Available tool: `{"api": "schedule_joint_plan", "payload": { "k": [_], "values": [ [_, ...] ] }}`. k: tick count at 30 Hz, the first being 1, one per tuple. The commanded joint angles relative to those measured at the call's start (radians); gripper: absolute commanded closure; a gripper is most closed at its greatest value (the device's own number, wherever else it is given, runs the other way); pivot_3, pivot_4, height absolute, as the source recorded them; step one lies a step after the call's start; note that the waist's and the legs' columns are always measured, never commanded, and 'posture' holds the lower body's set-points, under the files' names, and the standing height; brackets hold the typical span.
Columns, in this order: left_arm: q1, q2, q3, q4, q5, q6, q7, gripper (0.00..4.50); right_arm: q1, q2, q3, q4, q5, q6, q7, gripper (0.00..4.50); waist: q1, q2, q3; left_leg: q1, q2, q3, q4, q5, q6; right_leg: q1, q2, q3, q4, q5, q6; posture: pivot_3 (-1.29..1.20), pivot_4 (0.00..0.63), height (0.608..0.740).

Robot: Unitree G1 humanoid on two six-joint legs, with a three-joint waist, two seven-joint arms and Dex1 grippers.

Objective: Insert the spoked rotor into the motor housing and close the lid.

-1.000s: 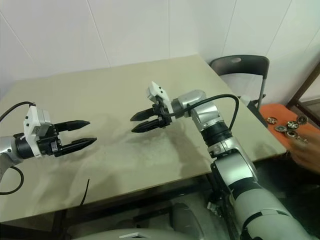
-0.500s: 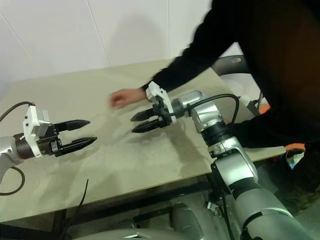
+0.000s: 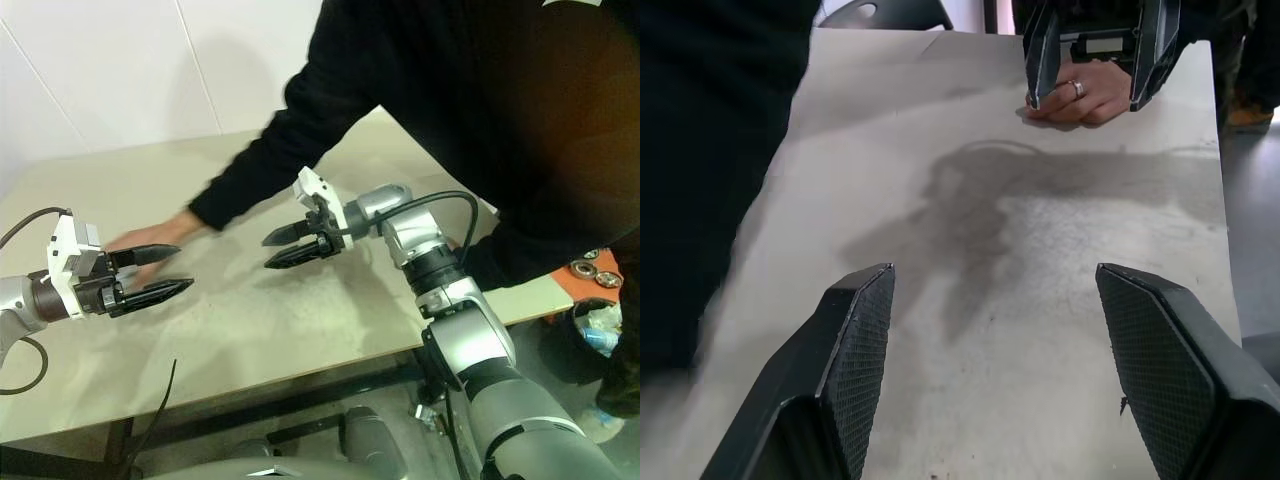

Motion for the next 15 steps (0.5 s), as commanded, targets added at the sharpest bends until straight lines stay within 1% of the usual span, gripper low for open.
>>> {"api": "schedule_joint_plan", "payload": {
  "k": [1, 5, 10, 15],
  "values": [
    [-0.019, 0.02, 0.033, -0.019, -0.016, 0.006, 0.001, 1.06, -0.025, 0.015, -0.023, -0.016, 0.008, -0.017, -0.01, 2.25, 0.0, 0.0, 0.0, 0.0, 0.0, 0.0, 0.0, 0.0, 0.0, 0.0, 0.0, 0.0, 0.0, 0.0, 0.0, 0.0, 0.0, 0.74],
    [-0.03, 0.029, 0.037, -0.019, -0.022, 0.018, 0.0, 1.06, -0.026, 0.021, -0.021, -0.003, 0.004, -0.025, -0.016, 2.25, -0.002, 0.0, 0.0, 0.0, 0.0, 0.0, 0.0, 0.0, 0.0, 0.0, 0.0, 0.0, 0.0, 0.0, 0.0, 0.0, 0.0, 0.74],
    [-0.005, 0.037, 0.069, -0.026, -0.035, 0.02, -0.01, 1.06, -0.018, 0.035, -0.019, -0.014, 0.011, -0.019, -0.016, 2.25, -0.002, 0.0, 0.0, 0.0, 0.0, 0.0, 0.0, 0.0, 0.0, 0.0, 0.0, 0.0, 0.0, 0.0, 0.0, 0.0, 0.0, 0.74],
    [0.0, 0.03, 0.065, -0.028, -0.033, 0.018, -0.008, 1.06, -0.026, 0.033, -0.02, -0.012, 0.008, -0.019, -0.012, 2.25, 0.0, 0.0, 0.0, 0.0, 0.0, 0.0, 0.0, 0.0, 0.0, 0.0, 0.0, 0.0, 0.0, 0.0, 0.0, 0.0, 0.0, 0.74]
  ]
}}
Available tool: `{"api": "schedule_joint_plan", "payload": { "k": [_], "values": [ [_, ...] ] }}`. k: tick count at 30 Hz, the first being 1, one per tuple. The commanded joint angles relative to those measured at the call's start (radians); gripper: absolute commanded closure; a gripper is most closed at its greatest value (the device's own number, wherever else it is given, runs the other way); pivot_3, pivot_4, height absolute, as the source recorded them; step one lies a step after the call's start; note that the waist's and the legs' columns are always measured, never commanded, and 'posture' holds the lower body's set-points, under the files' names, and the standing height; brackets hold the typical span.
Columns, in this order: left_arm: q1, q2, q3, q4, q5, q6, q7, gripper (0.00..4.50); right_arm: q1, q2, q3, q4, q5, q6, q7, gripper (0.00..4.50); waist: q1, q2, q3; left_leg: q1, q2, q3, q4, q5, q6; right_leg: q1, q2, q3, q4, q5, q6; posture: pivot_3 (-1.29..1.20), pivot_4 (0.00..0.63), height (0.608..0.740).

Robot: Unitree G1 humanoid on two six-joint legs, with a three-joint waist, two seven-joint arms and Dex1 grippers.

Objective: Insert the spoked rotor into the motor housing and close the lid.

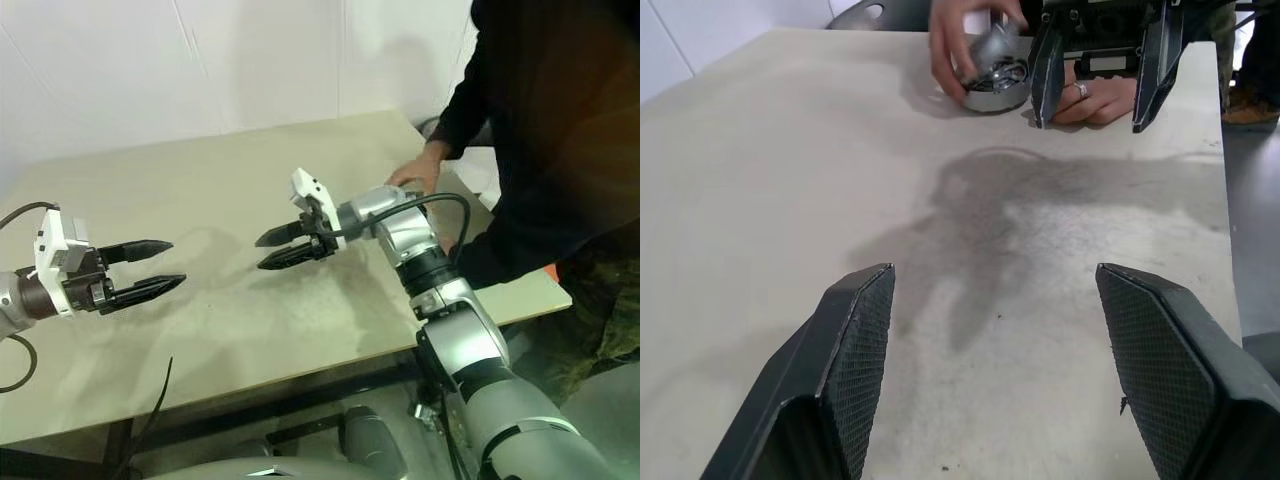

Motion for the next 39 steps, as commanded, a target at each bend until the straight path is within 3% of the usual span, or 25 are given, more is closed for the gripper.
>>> {"api": "schedule_joint_plan", "payload": {
  "k": [1, 30, 39],
  "values": [
    [-0.007, 0.006, 0.02, -0.026, -0.012, -0.004, 0.002, 1.06, -0.027, 0.0, -0.021, -0.018, 0.008, -0.009, 0.003, 2.25, 0.001, 0.0, 0.0, 0.0, 0.0, 0.0, 0.0, 0.0, 0.0, 0.0, 0.0, 0.0, 0.0, 0.0, 0.0, 0.0, 0.0, 0.74],
    [-0.096, -0.02, -0.057, 0.044, 0.024, -0.037, -0.012, 1.06, -0.005, -0.038, -0.03, -0.079, 0.019, 0.039, -0.021, 2.25, 0.0, 0.0, 0.0, 0.0, 0.0, 0.0, 0.0, 0.0, 0.0, 0.0, 0.0, 0.0, 0.0, 0.0, 0.0, 0.0, 0.0, 0.74],
    [-0.067, -0.05, -0.055, 0.04, 0.029, -0.041, 0.004, 1.06, 0.065, -0.042, -0.032, -0.136, 0.022, 0.06, -0.066, 2.25, 0.001, 0.0, 0.0, 0.0, 0.0, 0.0, 0.0, 0.0, 0.0, 0.0, 0.0, 0.0, -0.001, 0.0, 0.0, 0.0, 0.0, 0.74]
  ]
}}
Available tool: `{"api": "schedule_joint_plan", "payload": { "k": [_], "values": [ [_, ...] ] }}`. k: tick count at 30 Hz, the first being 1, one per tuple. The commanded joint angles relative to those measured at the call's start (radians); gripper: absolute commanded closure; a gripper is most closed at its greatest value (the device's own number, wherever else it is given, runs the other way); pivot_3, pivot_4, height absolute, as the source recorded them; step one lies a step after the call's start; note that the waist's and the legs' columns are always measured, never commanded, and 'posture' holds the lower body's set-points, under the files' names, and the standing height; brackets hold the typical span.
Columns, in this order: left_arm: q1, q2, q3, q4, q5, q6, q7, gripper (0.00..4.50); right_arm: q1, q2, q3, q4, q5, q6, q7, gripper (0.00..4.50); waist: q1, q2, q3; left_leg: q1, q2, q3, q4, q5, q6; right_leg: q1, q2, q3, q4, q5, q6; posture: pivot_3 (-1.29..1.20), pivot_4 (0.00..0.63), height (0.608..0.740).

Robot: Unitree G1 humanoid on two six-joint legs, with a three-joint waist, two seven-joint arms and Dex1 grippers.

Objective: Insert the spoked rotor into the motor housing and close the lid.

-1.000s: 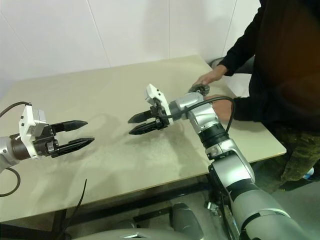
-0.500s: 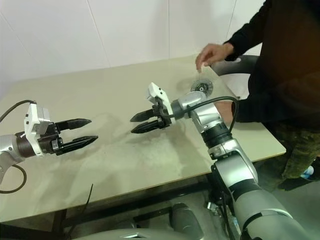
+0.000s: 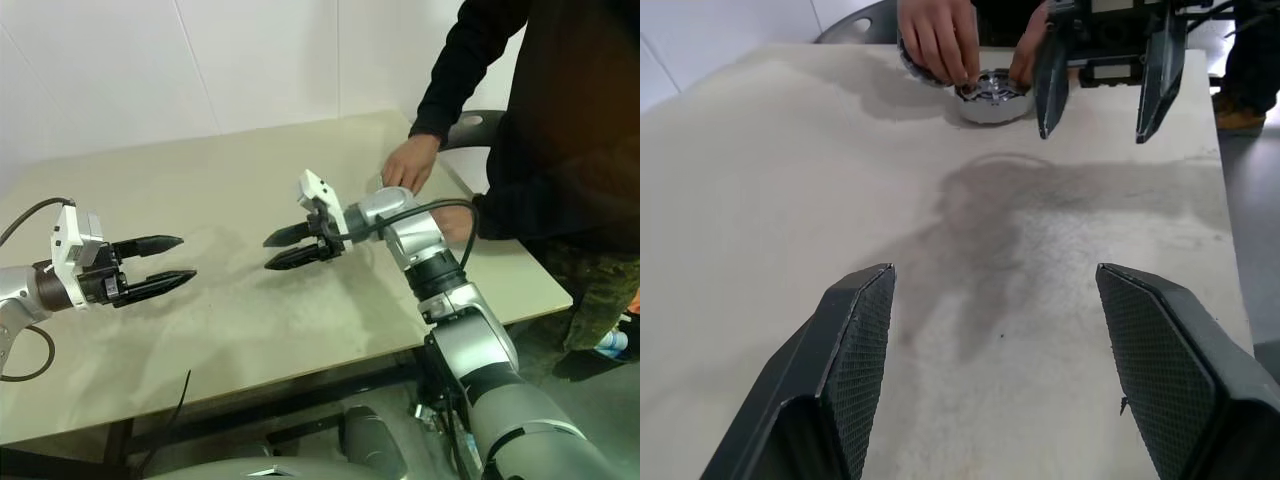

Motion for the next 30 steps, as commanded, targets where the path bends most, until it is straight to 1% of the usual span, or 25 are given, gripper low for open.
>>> {"api": "schedule_joint_plan", "payload": {
  "k": [1, 6, 9, 11, 13, 15, 18, 21, 23, 26, 30],
  "values": [
    [-0.015, -0.009, 0.02, -0.009, -0.013, -0.004, 0.023, 1.06, 0.002, -0.001, -0.035, -0.06, 0.026, 0.023, -0.033, 2.25, 0.001, 0.0, 0.0, 0.0, 0.0, 0.0, 0.0, 0.0, 0.0, 0.0, 0.0, 0.0, 0.0, 0.0, 0.0, 0.0, 0.0, 0.74],
    [0.002, -0.025, 0.021, -0.011, 0.015, -0.025, 0.053, 1.06, 0.034, -0.017, -0.044, -0.114, 0.034, 0.047, -0.061, 2.25, 0.0, 0.0, 0.0, 0.001, 0.0, 0.0, 0.0, 0.0, 0.0, 0.0, 0.0, 0.0, 0.0, 0.0, 0.0, 0.0, 0.0, 0.74],
    [0.003, -0.061, 0.024, -0.016, 0.032, -0.04, 0.112, 1.06, 0.037, 0.012, -0.082, -0.075, 0.008, 0.012, -0.185, 2.25, 0.0, 0.0, 0.0, 0.0, 0.0, 0.0, 0.0, 0.0, 0.0, 0.0, 0.0, 0.0, 0.0, 0.0, 0.0, 0.0, 0.0, 0.74],
    [0.019, -0.102, 0.035, -0.029, 0.024, -0.037, 0.158, 1.06, 0.051, 0.035, -0.103, -0.057, -0.005, -0.008, -0.268, 2.25, -0.001, 0.0, 0.0, 0.001, 0.0, 0.0, 0.0, 0.0, 0.0, 0.0, 0.0, 0.0, 0.0, 0.0, 0.0, 0.0, 0.0, 0.74],
    [0.053, -0.141, 0.041, -0.045, 0.013, -0.036, 0.187, 1.06, 0.08, 0.05, -0.112, -0.071, -0.005, -0.009, -0.316, 2.25, -0.001, 0.0, 0.0, 0.001, 0.0, 0.0, 0.0, 0.0, 0.0, 0.0, 0.0, 0.0, 0.0, 0.0, 0.0, 0.0, 0.0, 0.74],
    [0.095, -0.165, 0.034, -0.06, 0.023, -0.045, 0.201, 1.06, 0.11, 0.053, -0.113, -0.104, 0.006, 0.004, -0.339, 2.25, 0.001, -0.001, 0.0, 0.001, 0.0, 0.0, -0.001, 0.0, 0.0, 0.001, 0.0, 0.0, 0.0, 0.0, 0.0, 0.0, 0.0, 0.74],
    [0.136, -0.196, 0.033, -0.088, 0.02, -0.051, 0.227, 1.06, 0.171, 0.028, -0.1, -0.181, 0.029, 0.031, -0.321, 2.25, 0.007, 0.0, 0.0, 0.0, 0.0, 0.0, 0.0, 0.0, 0.0, 0.0, 0.0, 0.0, -0.001, 0.0, 0.0, 0.0, 0.0, 0.74],
    [0.095, -0.247, 0.054, -0.057, 0.024, -0.058, 0.321, 1.06, 0.202, 0.012, -0.094, -0.199, 0.027, 0.036, -0.313, 2.25, 0.023, 0.0, 0.0, 0.0, 0.0, 0.0, 0.001, 0.0, 0.0, 0.001, 0.0, 0.0, -0.002, 0.0, 0.0, 0.0, 0.0, 0.74],
    [0.085, -0.281, 0.043, -0.056, 0.029, -0.065, 0.358, 1.06, 0.199, 0.015, -0.1, -0.175, 0.018, 0.023, -0.33, 2.25, 0.026, -0.001, 0.0, 0.002, 0.0, 0.0, 0.001, 0.0, 0.0, 0.003, 0.0, 0.0, -0.002, -0.002, -0.003, 0.0, 0.0, 0.74],
    [0.08, -0.337, 0.019, -0.058, 0.083, -0.101, 0.434, 1.06, 0.177, 0.036, -0.138, -0.126, 0.021, 0.007, -0.387, 2.25, 0.021, -0.001, 0.0, 0.011, 0.0, 0.0, 0.0, 0.0, 0.0, 0.012, 0.0, 0.0, -0.003, -0.002, -0.004, 0.0, 0.0, 0.74],
    [0.039, -0.45, 0.021, -0.03, 0.169, -0.146, 0.619, 1.06, 0.175, 0.075, -0.17, -0.088, 0.017, -0.013, -0.469, 2.25, 0.022, -0.001, 0.0, 0.012, 0.0, 0.0, 0.0, 0.0, 0.0, 0.014, 0.0, 0.0, -0.005, -0.003, -0.004, 0.0, 0.0, 0.74]
  ]
}}
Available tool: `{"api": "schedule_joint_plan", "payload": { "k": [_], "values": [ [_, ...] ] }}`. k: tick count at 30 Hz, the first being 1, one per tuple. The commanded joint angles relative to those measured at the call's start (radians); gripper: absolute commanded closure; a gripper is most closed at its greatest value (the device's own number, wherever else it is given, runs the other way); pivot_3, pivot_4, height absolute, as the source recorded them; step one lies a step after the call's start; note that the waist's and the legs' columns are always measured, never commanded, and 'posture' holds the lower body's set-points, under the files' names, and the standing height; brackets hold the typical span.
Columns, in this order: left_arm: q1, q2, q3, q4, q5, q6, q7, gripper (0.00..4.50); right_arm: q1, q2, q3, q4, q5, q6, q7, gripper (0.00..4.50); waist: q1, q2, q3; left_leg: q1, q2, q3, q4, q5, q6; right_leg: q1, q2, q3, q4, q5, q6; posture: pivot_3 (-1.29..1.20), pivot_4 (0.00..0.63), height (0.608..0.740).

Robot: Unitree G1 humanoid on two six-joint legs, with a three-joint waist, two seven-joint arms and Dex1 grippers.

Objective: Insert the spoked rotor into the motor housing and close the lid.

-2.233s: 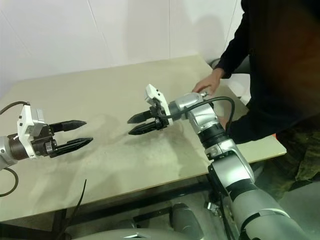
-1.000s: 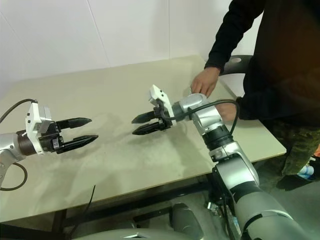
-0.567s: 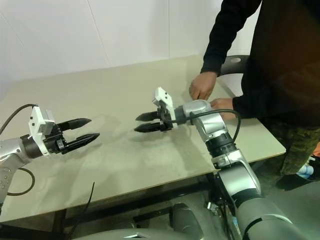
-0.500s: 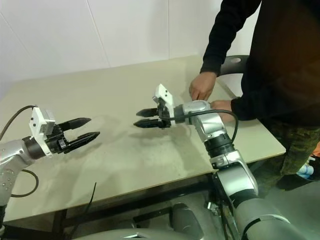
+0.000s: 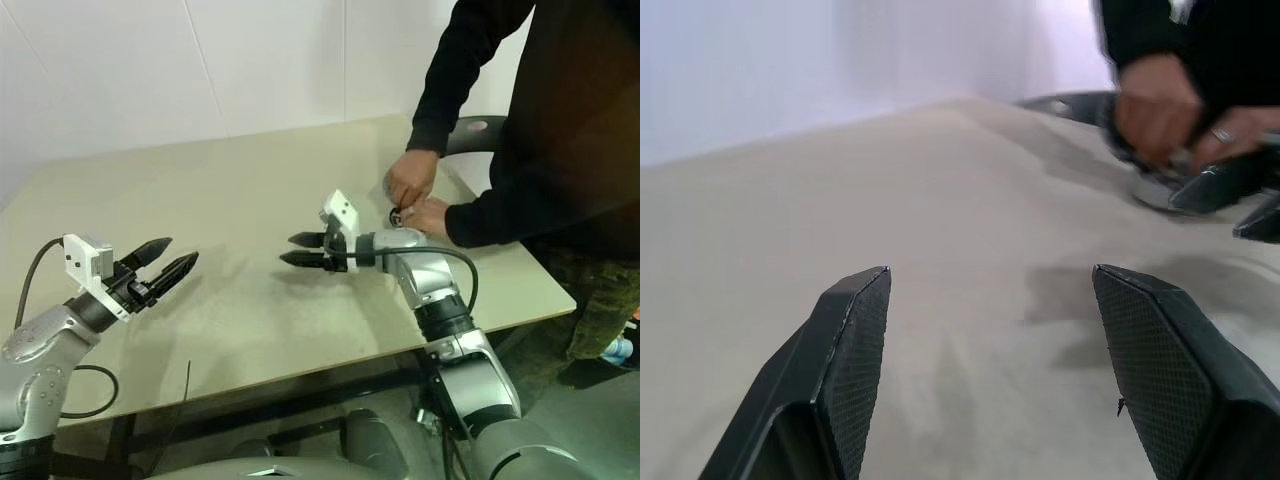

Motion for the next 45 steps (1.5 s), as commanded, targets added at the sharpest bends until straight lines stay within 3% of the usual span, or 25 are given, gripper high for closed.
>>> {"api": "schedule_joint_plan", "payload": {
  "k": [1, 3, 7, 13, 19, 30, 38, 45],
  "values": [
    [-0.018, -0.09, 0.004, 0.014, 0.093, -0.084, 0.167, 1.06, -0.009, 0.048, -0.035, -0.006, -0.006, -0.05, -0.096, 2.25, 0.001, 0.0, 0.0, 0.0, 0.0, 0.0, 0.0, 0.0, 0.0, 0.0, 0.0, 0.0, 0.0, 0.0, 0.0, 0.0, 0.0, 0.74],
    [0.028, -0.153, -0.009, 0.014, 0.139, -0.129, 0.219, 1.06, 0.034, 0.079, -0.025, -0.024, -0.047, -0.102, -0.179, 2.25, -0.001, 0.0, -0.001, 0.0, 0.0, 0.0, 0.0, 0.0, 0.0, 0.0, 0.0, 0.0, 0.0, 0.0, 0.0, 0.0, 0.0, 0.74],
    [0.06, -0.191, -0.024, 0.004, 0.126, -0.132, 0.221, 1.06, 0.089, 0.13, -0.019, -0.07, -0.033, -0.072, -0.247, 2.25, 0.007, -0.002, -0.001, -0.002, 0.0, 0.0, -0.002, 0.0, 0.0, -0.002, 0.0, 0.001, 0.0, 0.001, 0.001, 0.0, 0.0, 0.74],
    [0.06, -0.162, -0.024, 0.036, 0.099, -0.107, 0.183, 1.06, 0.084, 0.148, -0.026, -0.013, -0.051, -0.122, -0.292, 2.25, 0.002, -0.002, -0.001, -0.001, -0.001, 0.0, 0.0, 0.0, 0.0, 0.0, 0.0, 0.001, -0.002, 0.0, 0.0, 0.0, 0.0, 0.74],
    [-0.011, -0.217, 0.012, 0.137, 0.066, -0.143, 0.235, 1.06, 0.055, 0.184, -0.073, 0.087, -0.049, -0.136, -0.379, 2.25, 0.0, -0.002, -0.001, -0.001, -0.001, 0.0, 0.0, 0.0, 0.0, 0.0, 0.0, 0.001, -0.002, 0.0, 0.0, 0.0, 0.0, 0.74],
    [-0.068, -0.216, 0.111, 0.176, -0.002, -0.108, 0.342, 1.06, 0.062, 0.126, -0.097, 0.088, -0.061, -0.142, -0.367, 2.25, 0.002, -0.002, 0.0, -0.001, -0.001, 0.0, -0.001, 0.0, 0.0, 0.0, 0.0, 0.001, -0.003, 0.0, 0.0, 0.0, 0.0, 0.74],
    [-0.026, -0.277, 0.158, 0.056, -0.066, -0.083, 0.463, 1.06, 0.079, 0.126, -0.131, 0.055, -0.039, -0.106, -0.408, 2.25, 0.0, -0.003, 0.0, -0.001, -0.001, 0.0, -0.001, 0.0, 0.0, 0.0, 0.0, 0.001, -0.003, 0.0, 0.0, 0.0, 0.0, 0.74],
    [0.019, -0.307, 0.088, 0.01, -0.007, -0.074, 0.513, 1.06, 0.082, 0.186, -0.113, 0.054, -0.047, -0.082, -0.44, 2.25, 0.002, -0.003, 0.0, -0.001, -0.001, 0.0, -0.001, 0.0, 0.0, 0.0, 0.0, 0.001, -0.004, -0.001, 0.0, 0.0, 0.0, 0.74]
  ]
}}
